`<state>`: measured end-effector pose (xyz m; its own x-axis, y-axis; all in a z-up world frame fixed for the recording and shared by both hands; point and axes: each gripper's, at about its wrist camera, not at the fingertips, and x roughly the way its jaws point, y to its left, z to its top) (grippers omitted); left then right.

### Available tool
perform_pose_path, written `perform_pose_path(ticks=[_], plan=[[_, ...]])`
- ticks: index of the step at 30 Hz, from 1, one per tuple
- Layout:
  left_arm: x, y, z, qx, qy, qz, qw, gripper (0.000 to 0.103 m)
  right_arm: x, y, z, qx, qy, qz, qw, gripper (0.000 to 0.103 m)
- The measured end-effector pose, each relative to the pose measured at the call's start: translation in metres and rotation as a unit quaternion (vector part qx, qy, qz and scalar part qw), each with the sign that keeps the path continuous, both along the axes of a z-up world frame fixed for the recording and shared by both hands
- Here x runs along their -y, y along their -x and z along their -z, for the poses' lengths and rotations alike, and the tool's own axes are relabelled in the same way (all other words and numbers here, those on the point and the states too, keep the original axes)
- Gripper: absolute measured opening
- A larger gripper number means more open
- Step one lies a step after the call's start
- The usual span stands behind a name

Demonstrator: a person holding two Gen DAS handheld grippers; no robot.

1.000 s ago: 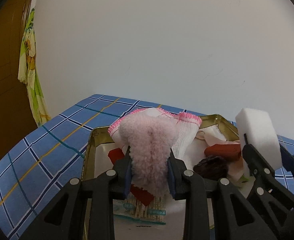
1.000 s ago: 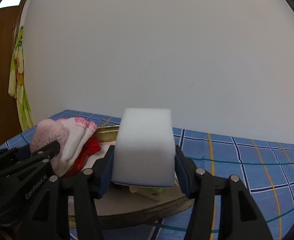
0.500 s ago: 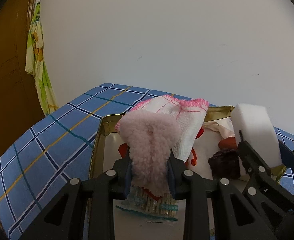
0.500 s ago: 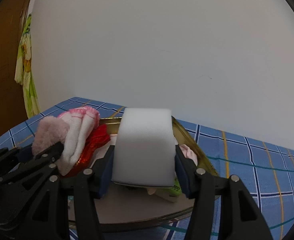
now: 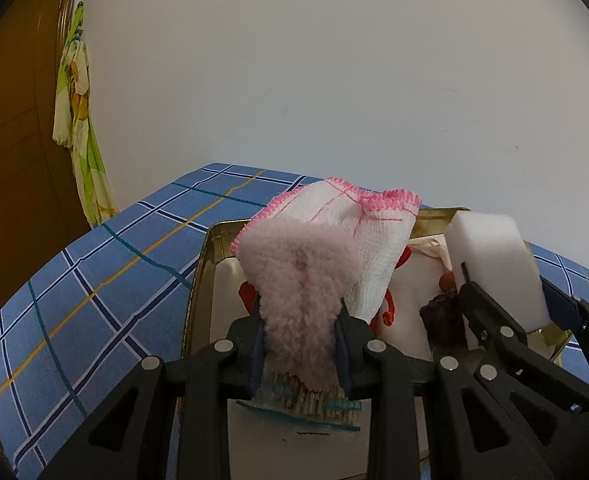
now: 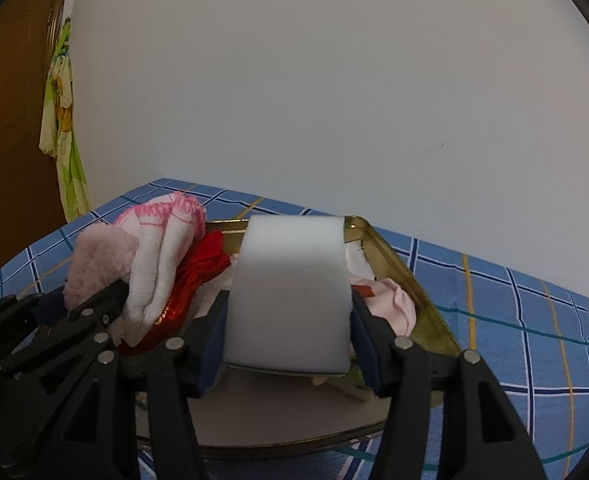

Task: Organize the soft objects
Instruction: 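Lower the white sponge into the tray with the right tool while the left tool lowers the pink sock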

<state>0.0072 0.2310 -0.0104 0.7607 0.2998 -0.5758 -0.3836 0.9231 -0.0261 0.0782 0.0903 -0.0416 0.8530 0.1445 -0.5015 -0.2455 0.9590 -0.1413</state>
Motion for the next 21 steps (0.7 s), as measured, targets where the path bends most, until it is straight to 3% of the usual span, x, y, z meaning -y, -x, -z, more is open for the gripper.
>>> perform_pose_path(ticks=[15,21], plan=[[0.000,0.001,0.002,0.003,0.000,0.000,1.0000,0.030,0.003,0.003,0.001,-0.001,-0.007,-0.002,1.000,0.058],[0.001,0.000,0.005,0.006,-0.008,-0.003,0.9999,0.030,0.015,0.002,0.001,-0.007,-0.030,-0.003,1.000,0.066]])
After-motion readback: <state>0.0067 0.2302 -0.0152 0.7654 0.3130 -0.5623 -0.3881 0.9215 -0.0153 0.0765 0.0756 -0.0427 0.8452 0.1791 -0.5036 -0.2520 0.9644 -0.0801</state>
